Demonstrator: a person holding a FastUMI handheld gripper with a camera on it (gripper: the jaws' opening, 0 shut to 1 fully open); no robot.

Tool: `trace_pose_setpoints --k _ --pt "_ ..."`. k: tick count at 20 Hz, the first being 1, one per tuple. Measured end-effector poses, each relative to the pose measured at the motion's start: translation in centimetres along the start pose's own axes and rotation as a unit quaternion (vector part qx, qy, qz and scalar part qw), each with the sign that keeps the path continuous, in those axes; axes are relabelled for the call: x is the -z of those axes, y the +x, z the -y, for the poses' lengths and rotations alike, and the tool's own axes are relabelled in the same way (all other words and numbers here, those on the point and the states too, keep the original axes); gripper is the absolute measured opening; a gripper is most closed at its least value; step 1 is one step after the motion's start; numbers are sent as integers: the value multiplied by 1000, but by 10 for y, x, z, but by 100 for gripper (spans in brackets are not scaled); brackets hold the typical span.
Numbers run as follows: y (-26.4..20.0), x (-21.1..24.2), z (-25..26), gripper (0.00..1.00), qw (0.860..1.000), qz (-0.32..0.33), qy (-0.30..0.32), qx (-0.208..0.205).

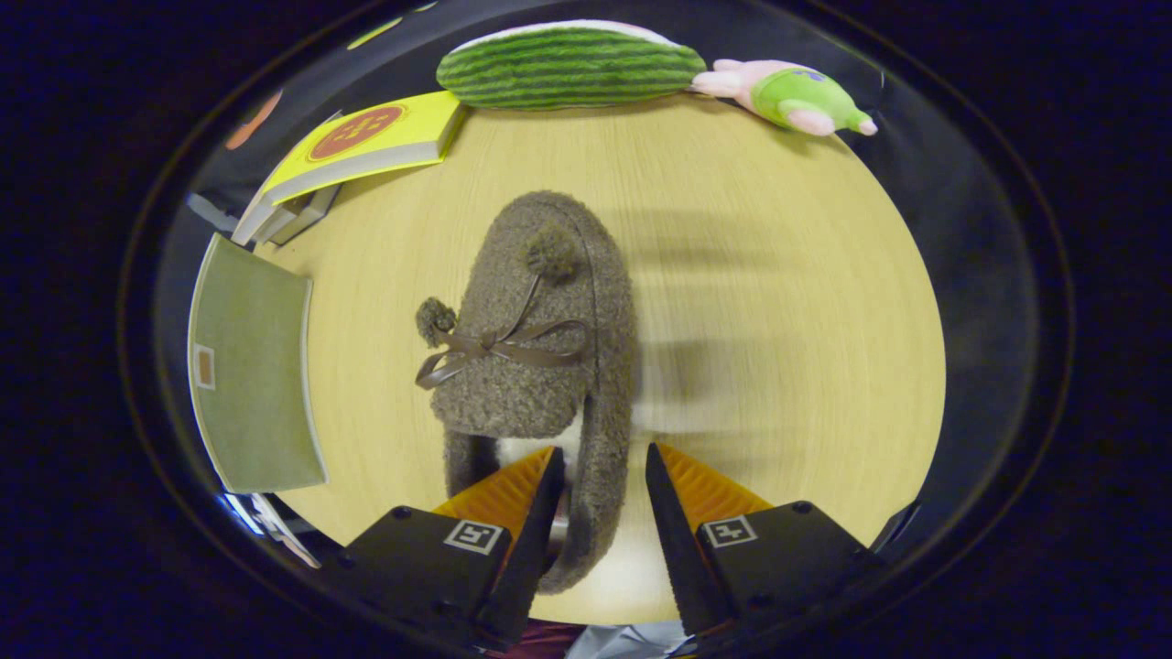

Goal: Open the storage box then place both shoes into the box .Put the left shoe in first, then the right shoe, with the right side of both shoes facing outward in a uniform manner.

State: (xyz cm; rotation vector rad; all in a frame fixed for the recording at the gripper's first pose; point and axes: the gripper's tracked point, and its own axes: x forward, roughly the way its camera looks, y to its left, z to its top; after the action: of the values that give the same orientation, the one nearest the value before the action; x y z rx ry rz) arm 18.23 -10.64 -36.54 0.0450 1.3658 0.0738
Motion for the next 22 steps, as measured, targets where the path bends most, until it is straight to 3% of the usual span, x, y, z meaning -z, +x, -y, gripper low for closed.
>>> trace_pose_setpoints --k 3,5,6,7,8,14,19,22 --pt "-4 -3 -2 61 1000 2 28 14" --pt "-10 -5 -2 36 999 9 18 26" --pt "-14 -2 0 32 999 8 20 31" --pt "-19 -2 -4 13 999 13 26 22" --pt "-25 -5 -6 10 999 21 34 10" --pt "-77 -12 -37 6 995 65 69 -33" --pt "-124 -20 -73 6 994 93 51 -21" --pt "-144 -21 -104 6 992 106 52 -42"
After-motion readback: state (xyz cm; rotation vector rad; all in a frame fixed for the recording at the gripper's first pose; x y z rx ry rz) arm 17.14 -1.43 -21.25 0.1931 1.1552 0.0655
